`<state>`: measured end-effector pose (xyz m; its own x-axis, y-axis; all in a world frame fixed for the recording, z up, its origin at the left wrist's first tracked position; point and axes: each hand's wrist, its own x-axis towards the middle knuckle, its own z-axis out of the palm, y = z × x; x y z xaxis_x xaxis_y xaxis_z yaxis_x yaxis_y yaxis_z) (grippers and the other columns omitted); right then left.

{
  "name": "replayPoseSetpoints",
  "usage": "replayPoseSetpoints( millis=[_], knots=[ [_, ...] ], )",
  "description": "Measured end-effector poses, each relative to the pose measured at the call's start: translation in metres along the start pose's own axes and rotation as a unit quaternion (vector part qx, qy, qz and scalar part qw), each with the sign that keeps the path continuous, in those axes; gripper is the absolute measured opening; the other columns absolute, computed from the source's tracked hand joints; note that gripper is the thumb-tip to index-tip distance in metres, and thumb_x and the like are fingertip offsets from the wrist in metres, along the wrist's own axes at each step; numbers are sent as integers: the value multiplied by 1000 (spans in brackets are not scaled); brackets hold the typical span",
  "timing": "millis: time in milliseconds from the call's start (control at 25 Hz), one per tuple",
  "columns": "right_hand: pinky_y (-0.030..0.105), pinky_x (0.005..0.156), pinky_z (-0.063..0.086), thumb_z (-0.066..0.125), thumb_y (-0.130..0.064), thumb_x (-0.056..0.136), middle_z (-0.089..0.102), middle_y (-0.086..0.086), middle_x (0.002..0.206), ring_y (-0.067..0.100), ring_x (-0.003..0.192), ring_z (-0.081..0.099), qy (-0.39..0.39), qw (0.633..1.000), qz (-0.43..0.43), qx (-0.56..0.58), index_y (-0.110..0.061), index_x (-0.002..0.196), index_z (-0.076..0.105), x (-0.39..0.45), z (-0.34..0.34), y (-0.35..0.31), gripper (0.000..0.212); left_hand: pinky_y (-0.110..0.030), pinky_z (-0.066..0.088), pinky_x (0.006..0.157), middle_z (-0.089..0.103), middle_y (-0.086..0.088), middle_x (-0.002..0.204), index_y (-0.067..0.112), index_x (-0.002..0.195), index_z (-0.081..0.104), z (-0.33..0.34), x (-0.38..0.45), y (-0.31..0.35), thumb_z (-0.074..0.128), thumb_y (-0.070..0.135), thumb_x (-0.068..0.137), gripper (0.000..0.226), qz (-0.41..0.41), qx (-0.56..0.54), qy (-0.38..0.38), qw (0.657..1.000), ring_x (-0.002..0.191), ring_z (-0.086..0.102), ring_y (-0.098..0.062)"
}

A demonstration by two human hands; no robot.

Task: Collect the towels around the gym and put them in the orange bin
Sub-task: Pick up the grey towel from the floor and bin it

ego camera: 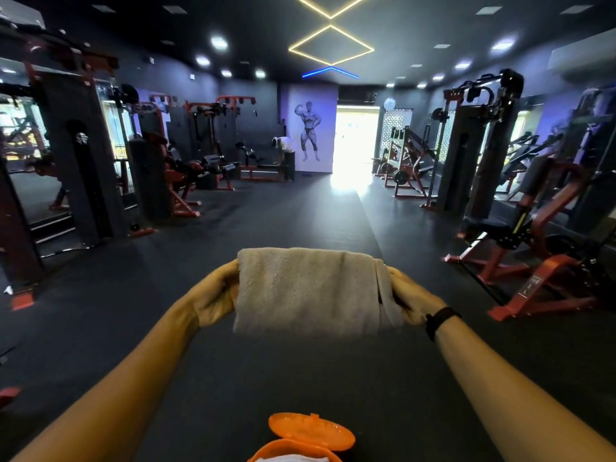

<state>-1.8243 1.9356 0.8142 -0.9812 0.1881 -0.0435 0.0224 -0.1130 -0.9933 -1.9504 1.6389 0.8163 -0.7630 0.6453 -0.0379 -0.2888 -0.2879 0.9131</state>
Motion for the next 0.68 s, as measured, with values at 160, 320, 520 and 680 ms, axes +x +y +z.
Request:
replayPoseSetpoints(
  millis=[160, 320, 520, 680],
  knots=[
    [32, 68, 53, 40, -34, 100, 68, 9, 89, 19, 78, 65, 59, 996, 65, 23, -9, 90, 65, 5, -4, 6, 36, -39, 58, 71, 67, -14, 111, 10, 117, 62, 6, 3, -9, 56, 44, 90, 45, -49, 58, -29, 997, 95, 66, -29],
    [44, 85, 54, 44, -58, 91, 67, 15, 112, 27, 101, 67, -54, 993, 81, 69, -9, 111, 65, 5, -13, 8, 57, -38, 56, 75, 64, -13, 116, 7, 125, 54, 14, 16, -16, 72, 27, 77, 55, -38, 189, 89, 977, 102, 64, -27],
    [36, 82, 56, 81, -23, 70, 68, 12, 114, 23, 101, 67, -13, 993, 34, -110, -11, 110, 64, 11, -8, 17, 46, -33, 53, 74, 64, -10, 112, 9, 118, 57, 6, 24, -26, 68, 39, 81, 49, -67, 245, 103, 962, 99, 63, -24],
    [31, 76, 56, 76, -18, 78, 70, 9, 104, 21, 96, 68, 7, 991, 14, -136, -14, 103, 65, 18, -17, 19, 28, -35, 52, 79, 64, -5, 111, 13, 120, 54, 0, 27, -49, 67, 44, 82, 51, -81, 299, 108, 945, 101, 62, -22]
  ],
)
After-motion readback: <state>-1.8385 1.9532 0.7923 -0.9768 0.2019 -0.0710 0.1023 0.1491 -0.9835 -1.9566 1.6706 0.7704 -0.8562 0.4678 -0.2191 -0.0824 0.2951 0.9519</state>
